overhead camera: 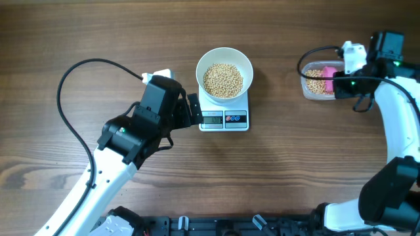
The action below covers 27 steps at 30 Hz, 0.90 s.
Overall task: Scoop item into bowl and weigh 150g on scale
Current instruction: 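Dip the pink scoop into the soybeans and scoop them up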
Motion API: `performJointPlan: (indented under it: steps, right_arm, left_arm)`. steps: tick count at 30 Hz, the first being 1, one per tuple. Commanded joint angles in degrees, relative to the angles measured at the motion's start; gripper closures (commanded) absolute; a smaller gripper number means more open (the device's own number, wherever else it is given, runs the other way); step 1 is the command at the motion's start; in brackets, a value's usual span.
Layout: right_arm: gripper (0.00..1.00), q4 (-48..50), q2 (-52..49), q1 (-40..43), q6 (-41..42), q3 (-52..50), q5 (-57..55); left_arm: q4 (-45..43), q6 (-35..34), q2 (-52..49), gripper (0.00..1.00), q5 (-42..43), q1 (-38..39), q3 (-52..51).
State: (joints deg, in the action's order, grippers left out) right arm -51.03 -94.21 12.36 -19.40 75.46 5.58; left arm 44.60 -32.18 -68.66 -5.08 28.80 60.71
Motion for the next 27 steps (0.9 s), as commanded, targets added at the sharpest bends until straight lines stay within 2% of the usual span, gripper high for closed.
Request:
performJointPlan:
  steps: [1, 9, 14, 20, 27]
  right_arm:
    - [0.96, -0.63, -0.94, -2.36, 0.5, 0.15, 4.98]
    - [0.96, -2.64, -0.94, -2.75, 0.57, 0.15, 7.13]
    - [0.96, -3.72, -0.94, -1.01, 0.5, 0.15, 15.34]
    - [0.96, -3.72, -0.96, 4.68, 3.61, 0.15, 18.38]
    - [0.96, -4.81, -1.2, 12.48, 3.56, 0.15, 28.63]
  left_arm:
    - [-0.11, 0.48, 0.42, 0.0, -0.57, -0.26, 0.04]
    - [-0.11, 0.48, 0.42, 0.0, -0.57, -0.26, 0.04]
    - [-0.11, 0.48, 0.42, 0.0, -0.57, -0.26, 0.04]
    - [-0.11, 0.48, 0.42, 0.0, -0.57, -0.26, 0.04]
    - [-0.11, 0.48, 0.42, 0.0, -0.57, -0.26, 0.04]
